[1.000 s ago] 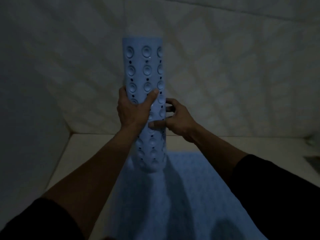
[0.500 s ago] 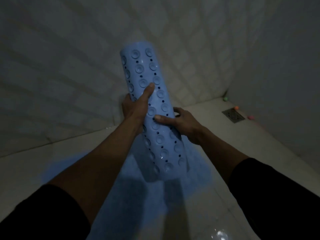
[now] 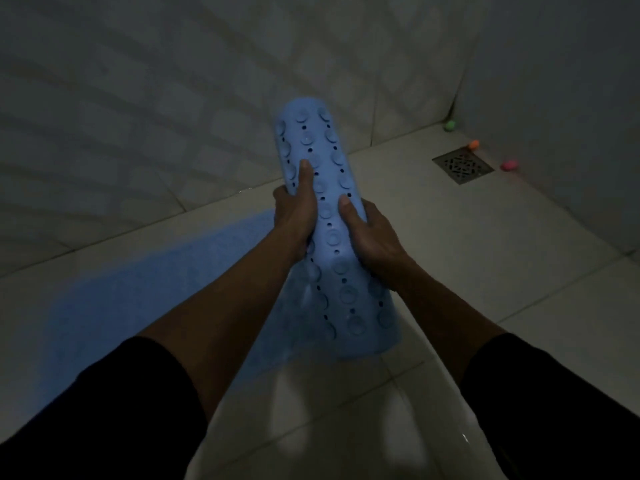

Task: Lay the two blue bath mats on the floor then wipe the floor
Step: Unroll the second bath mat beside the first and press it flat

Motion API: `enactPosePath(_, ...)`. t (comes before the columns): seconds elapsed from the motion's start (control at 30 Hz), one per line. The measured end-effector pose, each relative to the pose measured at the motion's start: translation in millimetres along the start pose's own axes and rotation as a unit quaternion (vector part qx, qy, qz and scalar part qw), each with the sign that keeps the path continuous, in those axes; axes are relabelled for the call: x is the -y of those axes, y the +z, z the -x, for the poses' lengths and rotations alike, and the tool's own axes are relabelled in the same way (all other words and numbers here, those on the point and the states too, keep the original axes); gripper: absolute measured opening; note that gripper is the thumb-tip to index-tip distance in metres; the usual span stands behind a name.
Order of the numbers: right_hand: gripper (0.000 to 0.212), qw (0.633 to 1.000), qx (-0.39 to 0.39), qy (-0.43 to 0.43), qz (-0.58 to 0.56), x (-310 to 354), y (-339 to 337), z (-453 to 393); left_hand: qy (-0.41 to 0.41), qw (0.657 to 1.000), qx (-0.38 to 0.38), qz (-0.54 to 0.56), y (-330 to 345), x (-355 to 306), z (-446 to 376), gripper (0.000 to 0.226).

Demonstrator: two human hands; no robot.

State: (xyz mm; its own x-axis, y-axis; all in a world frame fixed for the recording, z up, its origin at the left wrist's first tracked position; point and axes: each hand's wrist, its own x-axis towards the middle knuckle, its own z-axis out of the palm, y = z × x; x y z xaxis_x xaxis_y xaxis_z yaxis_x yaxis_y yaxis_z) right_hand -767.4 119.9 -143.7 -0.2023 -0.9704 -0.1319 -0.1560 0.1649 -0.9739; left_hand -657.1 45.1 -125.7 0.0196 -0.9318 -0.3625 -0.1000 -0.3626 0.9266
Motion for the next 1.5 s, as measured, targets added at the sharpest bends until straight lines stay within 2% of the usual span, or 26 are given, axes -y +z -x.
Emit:
enactPosePath(0.13, 0.061, 0.996, 0.014, 0.075, -0.035, -29.0, -2.7, 9.0, 0.025, 0.997, -0.027, -0.074, 4.8, 28.4, 22.5, 0.077)
enactPosePath(0.27, 0.063, 0.988, 0.032, 0.135, -0.069, -50.6, 19.2, 29.3, -0.004, 0.988, -0.061, -0.144, -12.5, 60.9, 43.9, 0.082)
enactPosePath(0.43, 0.075, 0.979, 0.097, 0.171, -0.055, -84.7, 52.1, 70.1, -0.052, 0.979, -0.119, -0.156, -42.9, 105.6, 84.3, 0.085)
enactPosePath(0.57, 0.075, 0.970, 0.134, 0.198, -0.036, -100.7, 65.9, 98.5, -0.057, 0.965, -0.196, -0.163, -52.3, 139.5, 120.8, 0.077)
enactPosePath(0.63, 0.075, 0.969, 0.138, 0.202, -0.017, -101.8, 67.3, 107.9, -0.052, 0.967, -0.204, -0.141, -54.3, 150.4, 131.7, 0.071)
enactPosePath(0.77, 0.073, 0.971, 0.123, 0.201, 0.040, -106.0, 65.5, 123.2, -0.038, 0.976, -0.189, -0.101, -58.1, 167.2, 144.2, 0.063)
enactPosePath(0.93, 0.067, 0.974, 0.102, 0.185, 0.077, -112.8, 57.1, 150.8, -0.022, 0.981, -0.176, -0.073, -55.4, 190.8, 165.9, 0.068)
enactPosePath(1.2, 0.062, 0.980, 0.025, 0.164, 0.111, -149.2, -3.8, 214.7, -0.027, 0.998, -0.046, -0.015, -2.3, 223.5, 220.5, 0.065)
enactPosePath(1.33, 0.061, 0.972, 0.013, 0.163, 0.169, -174.0, -42.8, 242.4, -0.047, 0.998, 0.016, 0.039, 29.5, 243.0, 249.0, 0.053)
enactPosePath(1.5, 0.057, 0.974, -0.004, 0.156, 0.163, -183.6, -54.4, 252.8, -0.055, 0.998, 0.009, -0.009, 44.9, 252.5, 259.6, 0.070)
